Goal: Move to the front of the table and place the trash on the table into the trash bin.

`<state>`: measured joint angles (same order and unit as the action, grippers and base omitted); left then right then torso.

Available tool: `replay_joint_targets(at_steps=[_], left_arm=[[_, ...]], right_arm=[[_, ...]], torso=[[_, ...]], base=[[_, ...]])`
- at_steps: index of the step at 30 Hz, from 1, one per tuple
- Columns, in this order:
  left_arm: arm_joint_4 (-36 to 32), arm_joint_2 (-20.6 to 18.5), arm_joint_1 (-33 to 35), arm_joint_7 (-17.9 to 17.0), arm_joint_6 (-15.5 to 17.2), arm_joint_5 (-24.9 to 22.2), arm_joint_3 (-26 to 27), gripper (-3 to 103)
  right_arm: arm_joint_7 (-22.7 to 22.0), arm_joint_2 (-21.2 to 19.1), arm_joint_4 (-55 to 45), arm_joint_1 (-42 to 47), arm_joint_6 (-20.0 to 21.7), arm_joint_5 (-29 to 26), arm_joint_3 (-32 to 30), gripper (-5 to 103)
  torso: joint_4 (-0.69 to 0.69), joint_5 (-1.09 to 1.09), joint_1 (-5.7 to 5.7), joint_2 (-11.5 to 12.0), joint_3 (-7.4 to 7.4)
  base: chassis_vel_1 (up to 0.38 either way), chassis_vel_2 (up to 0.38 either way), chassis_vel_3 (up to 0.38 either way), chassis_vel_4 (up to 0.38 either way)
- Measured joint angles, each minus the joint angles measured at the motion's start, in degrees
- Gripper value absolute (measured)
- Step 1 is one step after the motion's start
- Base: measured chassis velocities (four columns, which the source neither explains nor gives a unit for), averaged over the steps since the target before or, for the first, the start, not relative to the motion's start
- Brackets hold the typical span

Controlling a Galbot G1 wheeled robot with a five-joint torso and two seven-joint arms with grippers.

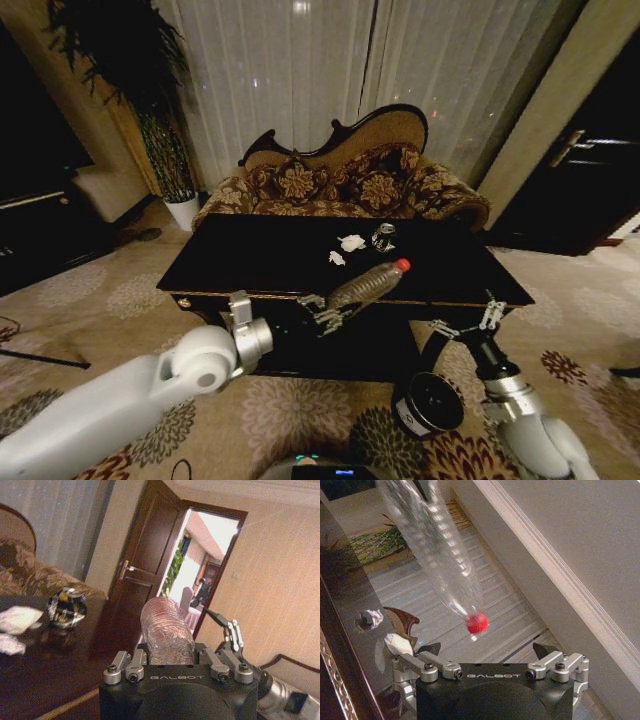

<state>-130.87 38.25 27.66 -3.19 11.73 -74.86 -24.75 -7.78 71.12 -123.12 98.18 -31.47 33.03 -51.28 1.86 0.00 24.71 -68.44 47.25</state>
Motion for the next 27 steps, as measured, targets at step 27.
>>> replay_joint_targets(at_steps=[27], left_arm=[[2.0,12.0,-7.1,-7.7,0.6,-4.3,-11.4,39]], right_arm=[[0.0,2.9,-0.8,1.4,-0.4,3.1,-0.7,100]], torso=[[-0.02,0.0,0.0,0.0,0.0]], base=[[0.0,0.0,0.0,0.0]])
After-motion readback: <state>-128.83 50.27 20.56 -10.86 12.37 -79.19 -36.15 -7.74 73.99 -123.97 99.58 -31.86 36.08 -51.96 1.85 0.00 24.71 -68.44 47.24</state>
